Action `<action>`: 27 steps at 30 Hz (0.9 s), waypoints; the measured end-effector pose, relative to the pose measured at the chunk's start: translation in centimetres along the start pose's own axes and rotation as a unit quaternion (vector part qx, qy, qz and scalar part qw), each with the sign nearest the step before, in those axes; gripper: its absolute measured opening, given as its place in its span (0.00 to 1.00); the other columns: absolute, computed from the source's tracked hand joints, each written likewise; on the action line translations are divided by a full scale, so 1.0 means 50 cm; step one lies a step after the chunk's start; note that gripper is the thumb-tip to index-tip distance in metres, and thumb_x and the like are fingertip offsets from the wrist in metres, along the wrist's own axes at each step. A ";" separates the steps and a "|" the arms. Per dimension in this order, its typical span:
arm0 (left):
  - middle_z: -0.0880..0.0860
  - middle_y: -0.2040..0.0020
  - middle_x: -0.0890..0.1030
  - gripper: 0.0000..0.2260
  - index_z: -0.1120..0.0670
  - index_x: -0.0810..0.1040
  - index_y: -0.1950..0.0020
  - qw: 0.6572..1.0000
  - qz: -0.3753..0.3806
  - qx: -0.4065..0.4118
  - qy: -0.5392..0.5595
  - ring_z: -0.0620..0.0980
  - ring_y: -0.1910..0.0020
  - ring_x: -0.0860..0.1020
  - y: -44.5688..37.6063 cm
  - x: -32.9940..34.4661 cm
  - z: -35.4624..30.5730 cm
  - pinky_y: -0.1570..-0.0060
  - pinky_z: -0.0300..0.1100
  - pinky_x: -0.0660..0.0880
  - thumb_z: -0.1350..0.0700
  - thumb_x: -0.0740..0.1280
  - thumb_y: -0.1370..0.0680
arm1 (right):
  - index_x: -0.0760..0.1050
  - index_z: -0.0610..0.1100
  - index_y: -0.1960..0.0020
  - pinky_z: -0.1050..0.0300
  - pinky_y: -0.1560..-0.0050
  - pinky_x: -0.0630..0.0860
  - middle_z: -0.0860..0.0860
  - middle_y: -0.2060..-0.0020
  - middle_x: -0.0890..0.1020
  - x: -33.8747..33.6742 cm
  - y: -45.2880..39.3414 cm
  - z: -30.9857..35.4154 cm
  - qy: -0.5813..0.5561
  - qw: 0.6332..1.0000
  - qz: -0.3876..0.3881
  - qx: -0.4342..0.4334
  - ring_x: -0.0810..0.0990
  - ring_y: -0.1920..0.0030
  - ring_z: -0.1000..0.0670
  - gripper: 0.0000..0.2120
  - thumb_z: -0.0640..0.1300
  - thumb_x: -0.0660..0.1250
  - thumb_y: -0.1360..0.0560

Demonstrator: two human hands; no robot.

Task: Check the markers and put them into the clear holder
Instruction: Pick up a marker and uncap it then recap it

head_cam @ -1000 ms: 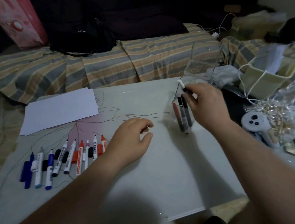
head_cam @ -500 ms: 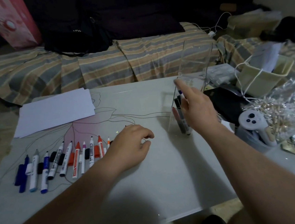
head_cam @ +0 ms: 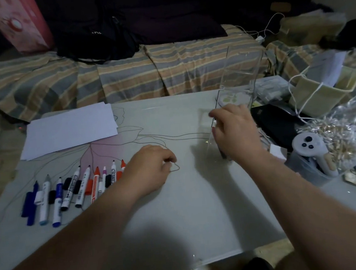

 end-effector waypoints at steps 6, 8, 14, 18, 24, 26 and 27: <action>0.48 0.43 0.82 0.27 0.44 0.82 0.40 0.987 -0.036 -0.152 -0.030 0.50 0.45 0.78 0.008 -0.061 0.150 0.47 0.47 0.78 0.71 0.64 0.29 | 0.79 0.46 0.42 0.46 0.43 0.75 0.44 0.47 0.78 0.205 0.131 0.191 -0.067 0.953 0.278 -0.098 0.76 0.45 0.39 0.14 0.43 0.61 0.24; 0.50 0.42 0.81 0.24 0.44 0.83 0.40 0.985 -0.044 -0.165 -0.030 0.52 0.44 0.78 0.016 -0.064 0.167 0.45 0.49 0.79 0.68 0.64 0.28 | 0.76 0.47 0.40 0.45 0.47 0.76 0.44 0.47 0.75 0.253 0.171 0.212 -0.063 0.937 0.328 -0.102 0.75 0.47 0.37 0.13 0.48 0.60 0.22; 0.49 0.44 0.81 0.12 0.43 0.82 0.40 0.983 -0.045 -0.169 -0.059 0.54 0.40 0.74 0.016 -0.052 0.188 0.40 0.51 0.75 0.52 0.65 0.22 | 0.79 0.51 0.40 0.45 0.47 0.76 0.46 0.49 0.73 0.303 0.187 0.230 -0.024 0.931 0.350 -0.102 0.75 0.49 0.39 0.20 0.59 0.56 0.23; 0.47 0.43 0.82 0.15 0.39 0.80 0.37 0.975 0.043 -0.134 -0.170 0.55 0.40 0.72 0.014 -0.005 0.170 0.43 0.49 0.69 0.42 0.65 0.23 | 0.66 0.44 0.24 0.46 0.47 0.75 0.39 0.45 0.76 0.298 0.160 0.186 -0.009 0.941 0.337 -0.030 0.79 0.46 0.35 0.23 0.48 0.56 0.18; 0.51 0.43 0.80 0.15 0.41 0.79 0.37 0.970 0.087 -0.095 -0.207 0.57 0.42 0.73 0.008 0.044 0.152 0.45 0.48 0.69 0.50 0.67 0.23 | 0.68 0.42 0.37 0.49 0.53 0.72 0.36 0.46 0.79 0.278 0.154 0.135 -0.034 0.921 0.385 0.044 0.78 0.48 0.35 0.13 0.45 0.57 0.19; 0.53 0.45 0.79 0.15 0.45 0.81 0.39 0.972 0.088 -0.095 -0.198 0.59 0.44 0.77 0.005 0.057 0.153 0.46 0.47 0.74 0.56 0.67 0.25 | 0.64 0.44 0.44 0.50 0.56 0.69 0.36 0.49 0.79 0.263 0.153 0.124 -0.060 0.913 0.397 0.075 0.74 0.54 0.38 0.06 0.45 0.56 0.18; 0.54 0.46 0.79 0.15 0.47 0.81 0.40 0.974 0.089 -0.096 -0.186 0.59 0.46 0.78 0.004 0.062 0.154 0.47 0.47 0.76 0.58 0.67 0.25 | 0.62 0.44 0.44 0.50 0.57 0.68 0.36 0.50 0.78 0.258 0.150 0.117 -0.069 0.908 0.403 0.089 0.72 0.56 0.39 0.06 0.45 0.55 0.18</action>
Point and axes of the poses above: each hand's wrist, its own y-axis away from the middle knuckle, its own x-axis out of the palm, z = x × y, the point moved 9 cm from there along -y, towards the middle knuckle
